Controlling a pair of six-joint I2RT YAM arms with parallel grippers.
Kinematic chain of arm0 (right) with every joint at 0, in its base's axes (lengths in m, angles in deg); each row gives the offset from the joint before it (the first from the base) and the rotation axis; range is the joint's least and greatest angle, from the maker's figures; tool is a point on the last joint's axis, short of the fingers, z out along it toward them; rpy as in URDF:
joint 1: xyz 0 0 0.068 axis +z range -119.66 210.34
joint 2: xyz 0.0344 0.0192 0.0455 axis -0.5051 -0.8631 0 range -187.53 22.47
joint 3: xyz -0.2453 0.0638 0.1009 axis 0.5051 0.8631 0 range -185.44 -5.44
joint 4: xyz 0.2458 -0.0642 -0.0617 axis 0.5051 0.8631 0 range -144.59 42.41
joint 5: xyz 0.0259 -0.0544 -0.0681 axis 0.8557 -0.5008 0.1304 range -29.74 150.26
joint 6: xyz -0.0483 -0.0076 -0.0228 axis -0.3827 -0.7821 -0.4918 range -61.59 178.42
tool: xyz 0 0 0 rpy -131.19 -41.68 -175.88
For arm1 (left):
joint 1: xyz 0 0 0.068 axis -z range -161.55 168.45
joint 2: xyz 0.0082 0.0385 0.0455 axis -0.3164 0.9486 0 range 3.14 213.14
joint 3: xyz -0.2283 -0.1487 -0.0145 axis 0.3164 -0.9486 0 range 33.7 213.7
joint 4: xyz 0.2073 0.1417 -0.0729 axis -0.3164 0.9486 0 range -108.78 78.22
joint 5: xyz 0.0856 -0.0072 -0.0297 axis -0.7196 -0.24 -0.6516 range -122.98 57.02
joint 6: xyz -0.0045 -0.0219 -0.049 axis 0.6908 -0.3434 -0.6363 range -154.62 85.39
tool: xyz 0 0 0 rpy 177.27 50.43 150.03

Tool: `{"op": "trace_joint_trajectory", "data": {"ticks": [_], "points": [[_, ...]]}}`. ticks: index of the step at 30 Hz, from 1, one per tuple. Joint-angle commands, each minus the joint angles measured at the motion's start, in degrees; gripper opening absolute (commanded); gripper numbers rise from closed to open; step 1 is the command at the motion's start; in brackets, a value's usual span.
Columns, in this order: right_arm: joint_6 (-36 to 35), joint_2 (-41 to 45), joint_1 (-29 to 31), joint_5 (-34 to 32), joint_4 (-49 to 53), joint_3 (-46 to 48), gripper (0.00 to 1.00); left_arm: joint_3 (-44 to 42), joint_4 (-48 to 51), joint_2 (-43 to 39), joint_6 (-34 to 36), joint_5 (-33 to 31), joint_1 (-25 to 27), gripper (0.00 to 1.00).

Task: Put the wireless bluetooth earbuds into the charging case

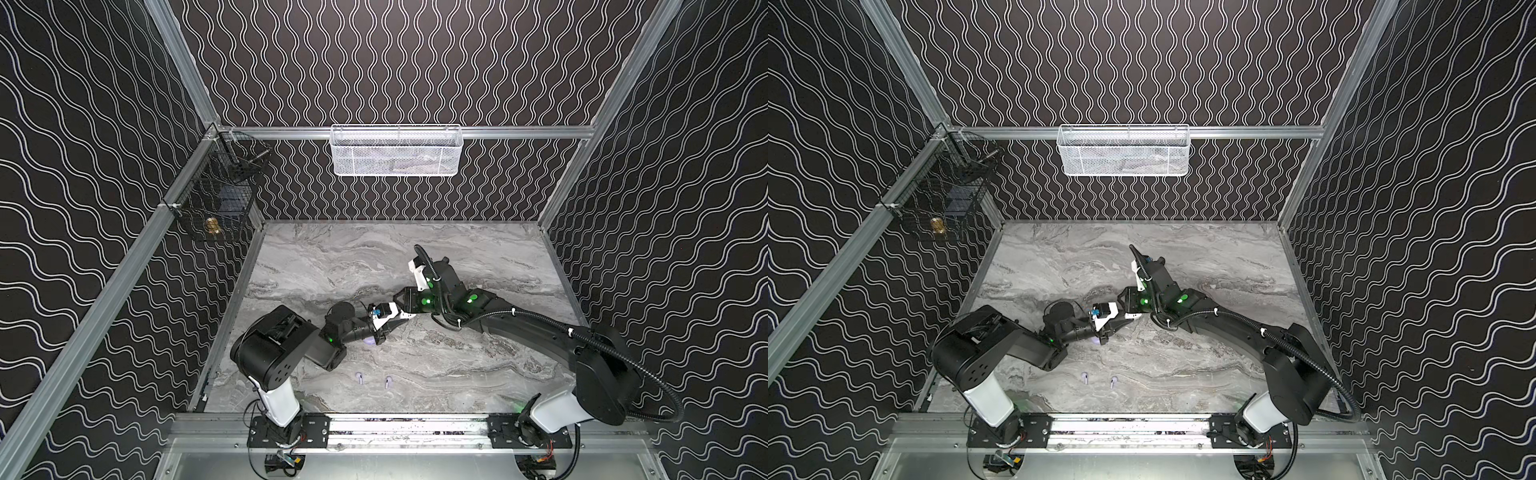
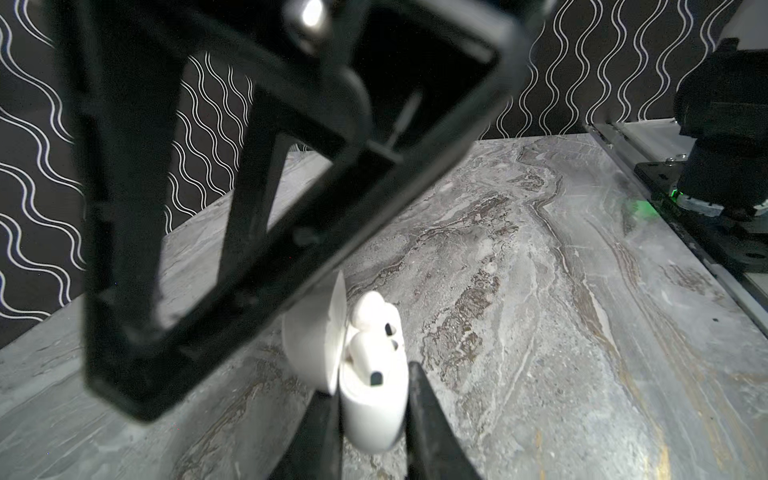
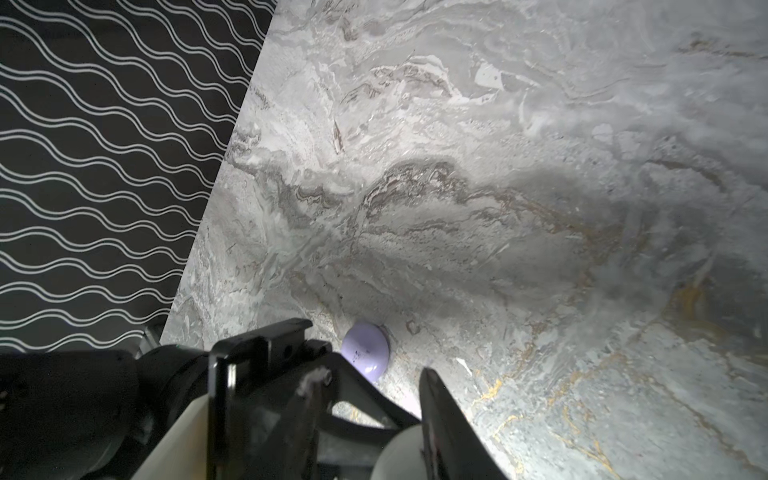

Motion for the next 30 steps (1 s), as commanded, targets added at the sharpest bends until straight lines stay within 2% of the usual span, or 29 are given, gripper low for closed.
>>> {"op": "trace_joint_trajectory", "data": {"ticks": [1,18,25,30], "points": [[0.9,1.1,0.5,1.0,1.5,1.2,0.41,0.7,-1.0,-0.2,1.0,-2.0,-0.1,0.1],[2.8,4.7,1.7,0.5,1.4,6.9,0.43,0.0,-2.5,-0.4,1.1,-3.7,-0.1,0.11],[1.2,8.4,1.4,-4.5,4.7,3.4,0.44,0.1,-2.5,-0.2,1.3,-3.4,-0.1,0.11],[-0.7,5.1,-0.3,-4.0,6.4,-1.2,0.46,0.0,-2.4,-0.2,1.9,-3.2,0.1,0.11]]}}
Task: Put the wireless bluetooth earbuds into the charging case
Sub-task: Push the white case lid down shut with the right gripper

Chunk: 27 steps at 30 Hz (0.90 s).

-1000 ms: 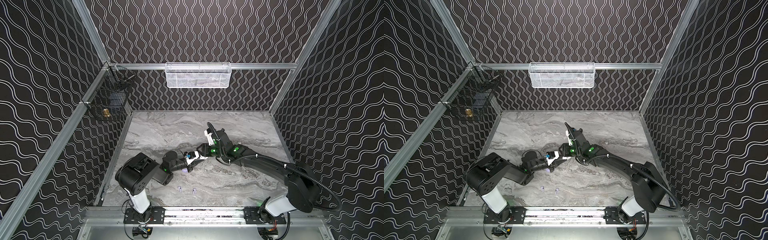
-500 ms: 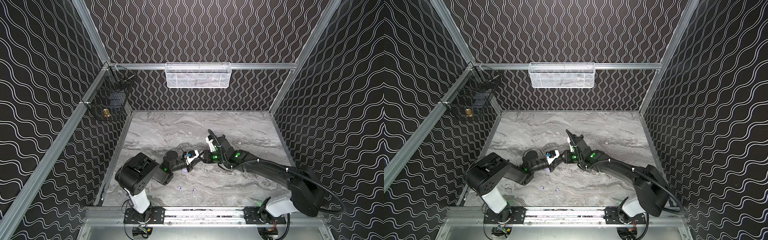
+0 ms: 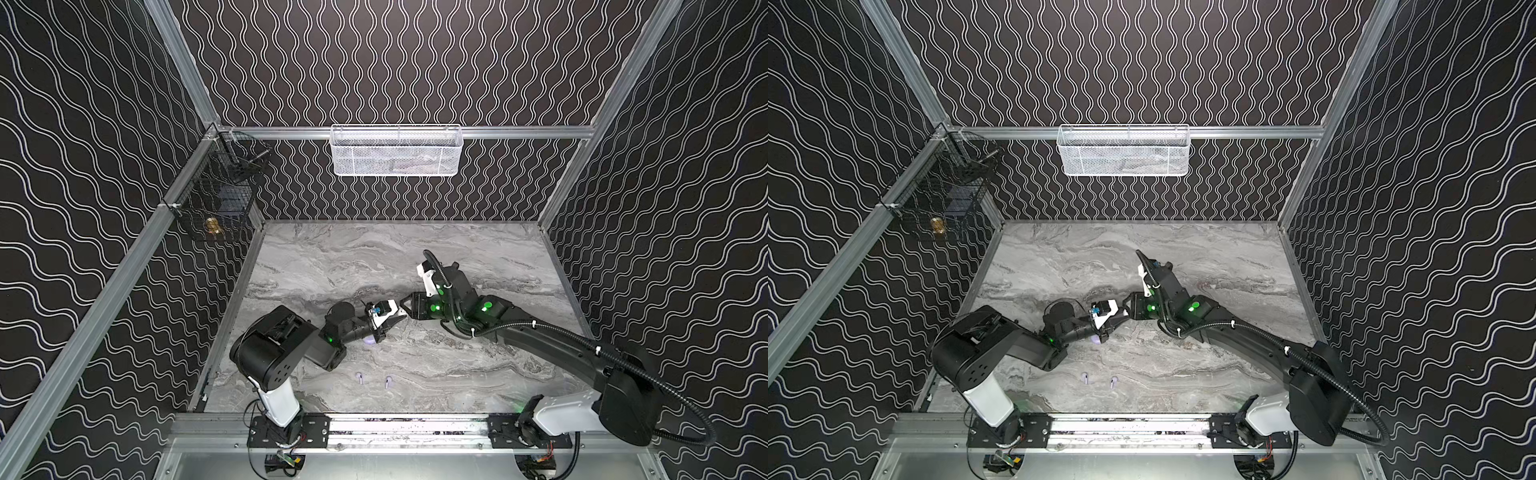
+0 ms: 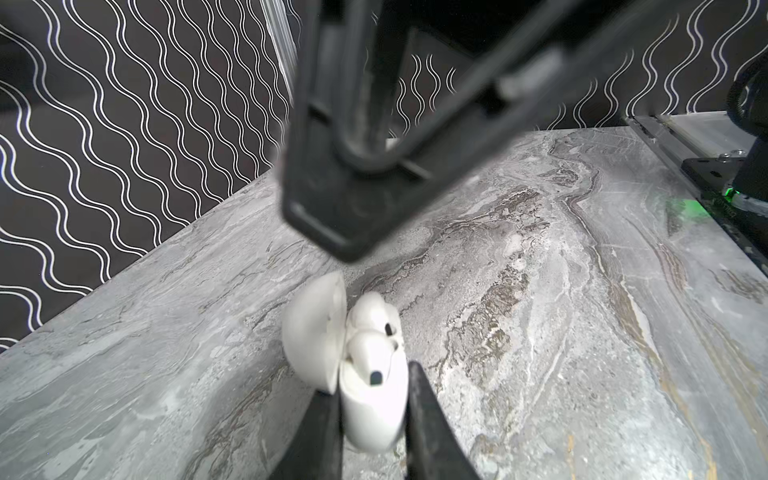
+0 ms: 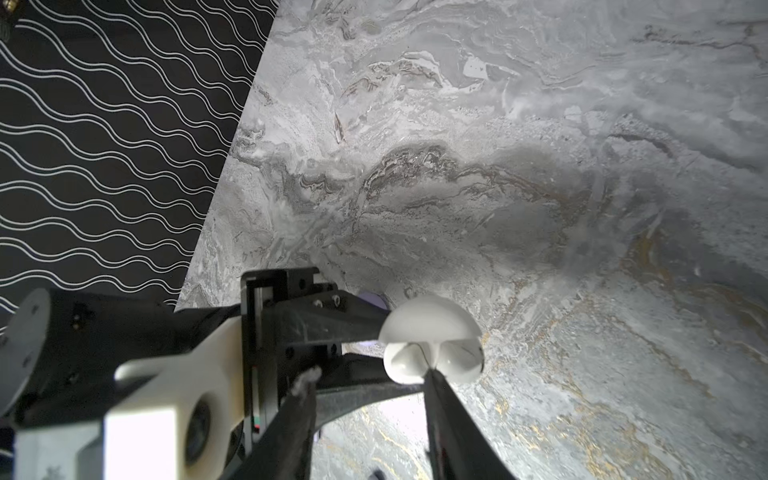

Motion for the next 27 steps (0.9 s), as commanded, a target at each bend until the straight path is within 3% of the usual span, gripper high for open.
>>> {"op": "trace_joint_trajectory", "data": {"ticks": [1,17,27], "points": [[-2.2,-2.4,-1.0,-0.6,1.6,-2.8,0.46,0.2,-2.1,-0.1,1.8,0.4,0.2,0.11],[-10.1,-15.1,-3.0,6.7,9.8,-13.8,0.49,0.2,-0.1,-0.3,4.5,-0.8,1.7,0.12],[-11.6,-15.4,-3.0,7.7,12.5,-13.9,0.49,0.4,0.1,-0.3,4.8,-1.9,2.0,0.11]]}}
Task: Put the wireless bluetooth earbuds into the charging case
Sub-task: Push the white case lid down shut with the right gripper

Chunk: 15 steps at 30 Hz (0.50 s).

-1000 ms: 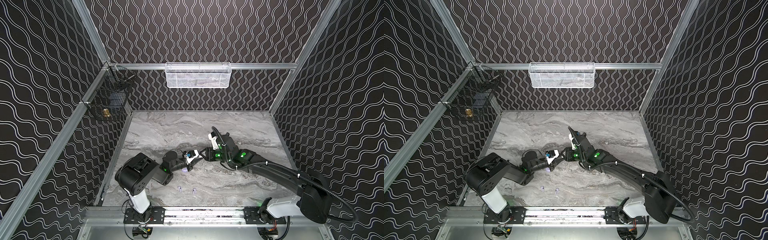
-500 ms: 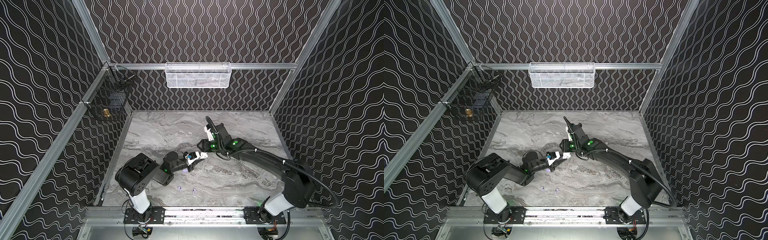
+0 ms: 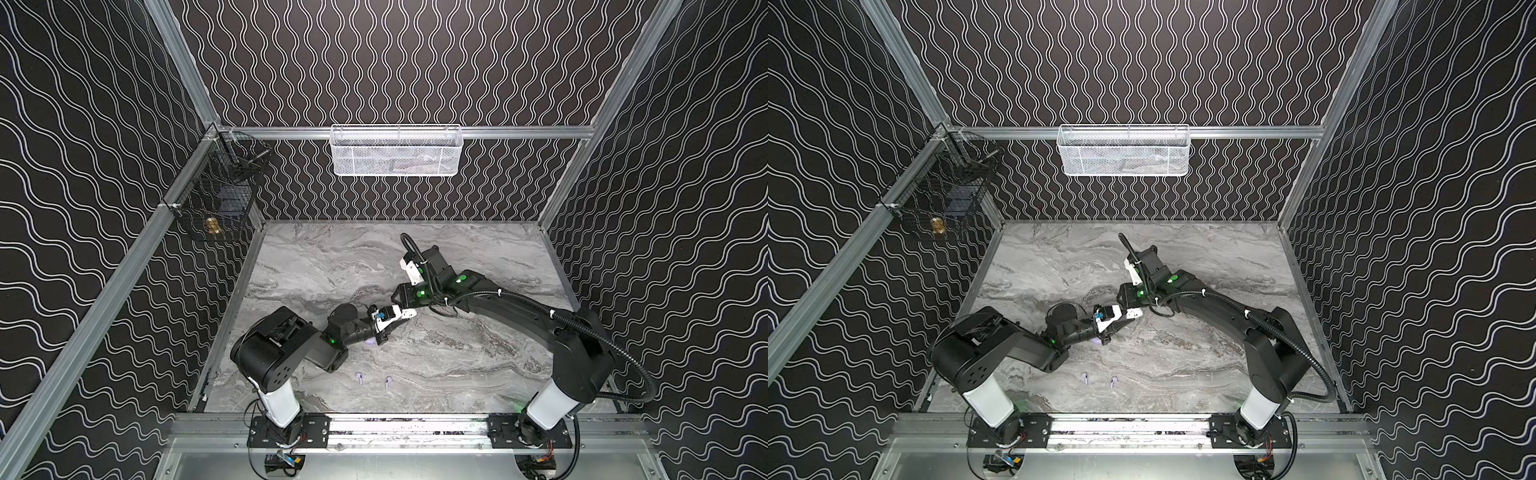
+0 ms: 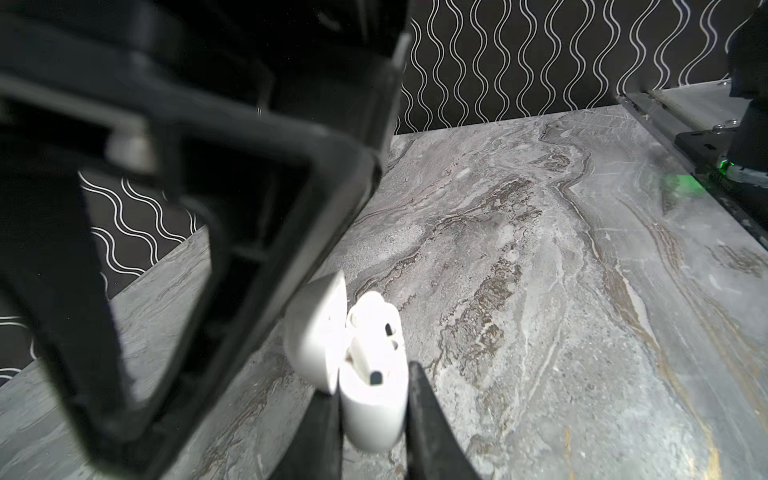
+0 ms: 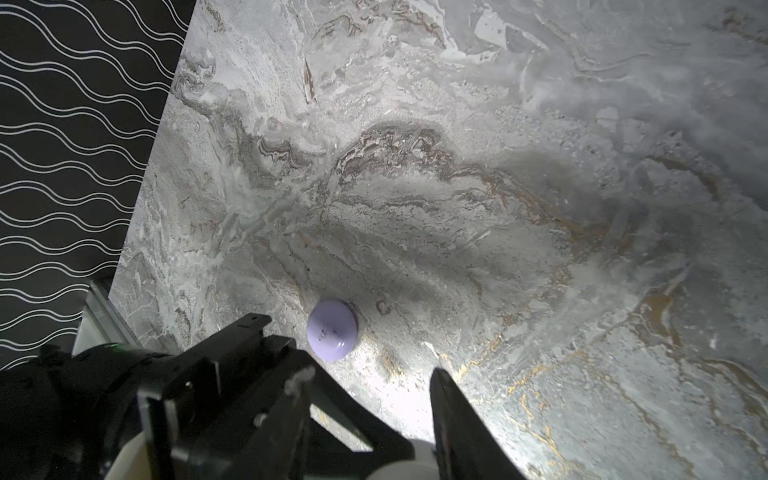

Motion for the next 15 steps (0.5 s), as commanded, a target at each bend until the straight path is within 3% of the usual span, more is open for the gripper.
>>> {"op": "trace_joint_trajectory", "data": {"ticks": [1,15], "points": [[-1.3,0.3,0.0,1.0,2.5,0.1,0.49,0.5,-0.7,-0.1,0.7,-1.1,0.1,0.11],[-0.7,4.5,0.5,1.9,3.9,3.8,0.48,0.6,-0.7,-0.1,0.1,-2.3,0.1,0.12]]}}
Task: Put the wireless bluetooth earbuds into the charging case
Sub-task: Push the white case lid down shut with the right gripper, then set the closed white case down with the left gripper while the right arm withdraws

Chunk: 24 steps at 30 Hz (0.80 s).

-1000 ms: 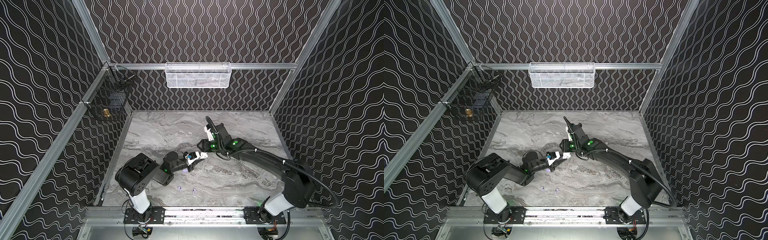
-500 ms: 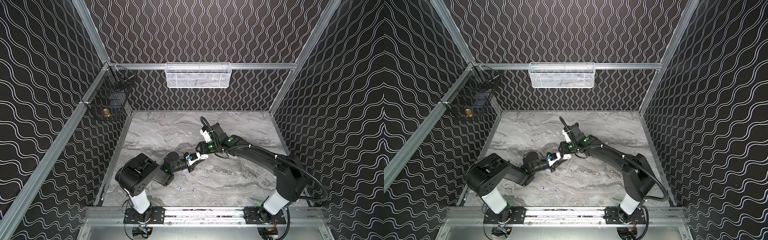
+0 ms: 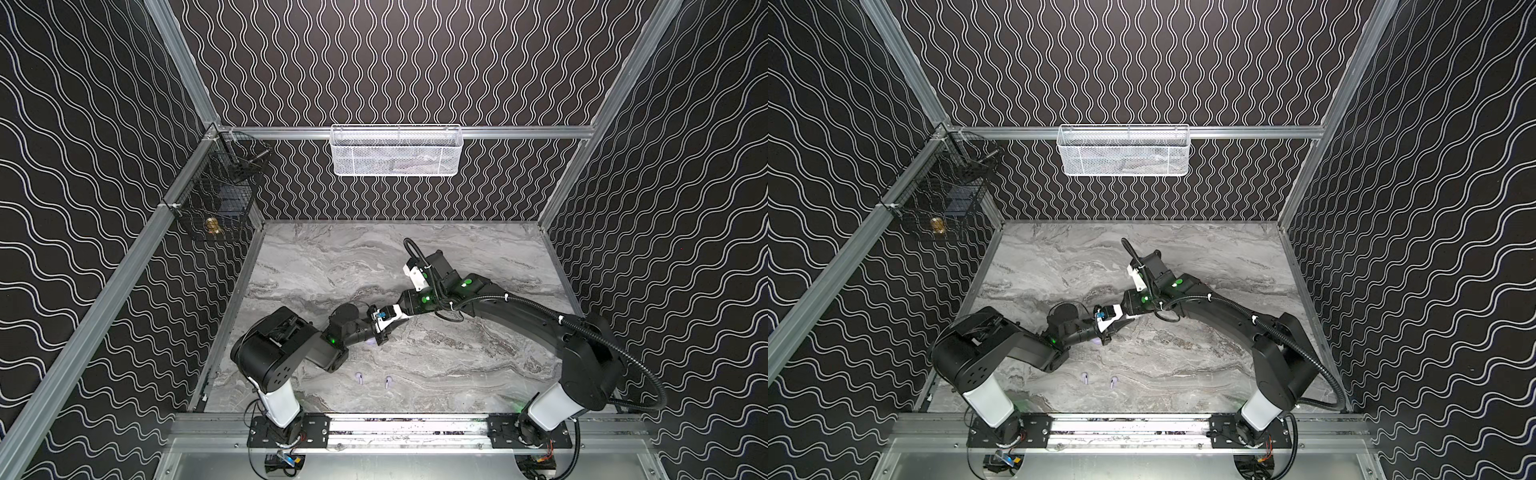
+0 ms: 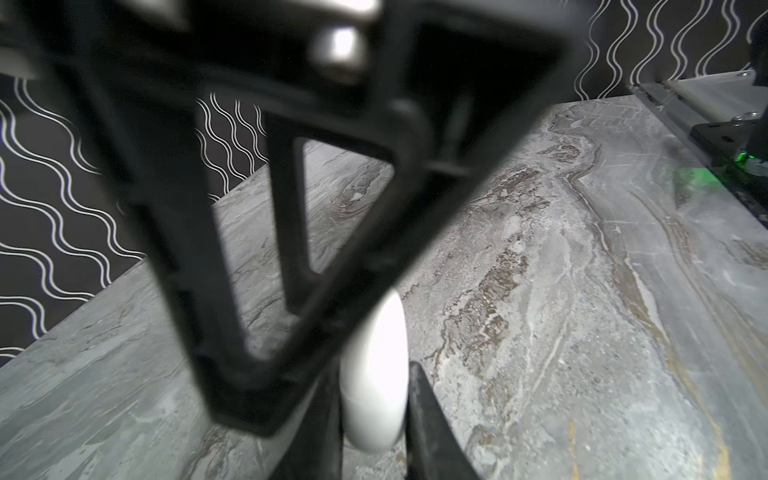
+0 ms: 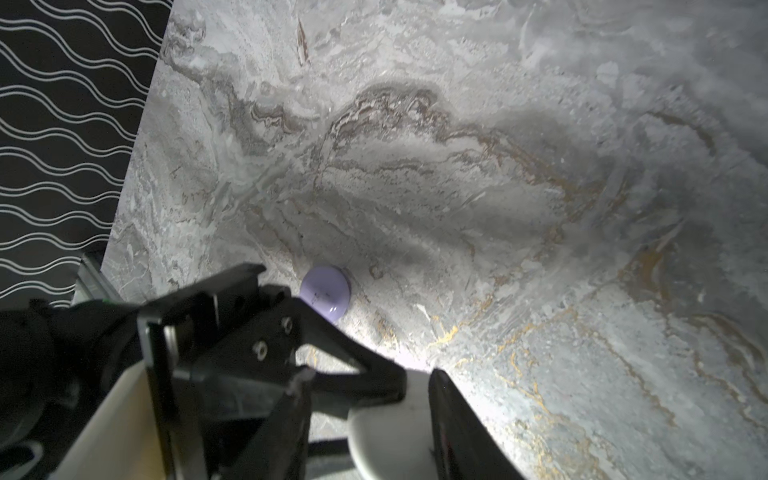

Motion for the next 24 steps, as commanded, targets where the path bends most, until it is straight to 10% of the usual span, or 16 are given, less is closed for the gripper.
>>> {"op": "trace_joint_trajectory", "data": {"ticks": [1,15,24], "points": [[0.6,1.2,0.2,0.8,1.7,0.5,0.48,0.4,-2.3,-0.1,0.1,-0.8,0.0,0.12],[11.0,18.8,-3.9,-9.9,-7.9,16.8,0.51,4.4,7.9,-2.3,-4.0,-0.5,-0.3,0.12],[15.9,32.9,-4.2,-17.9,-7.9,27.2,0.51,35.4,66.5,1.6,-7.2,-0.5,-0.8,0.12]]}}
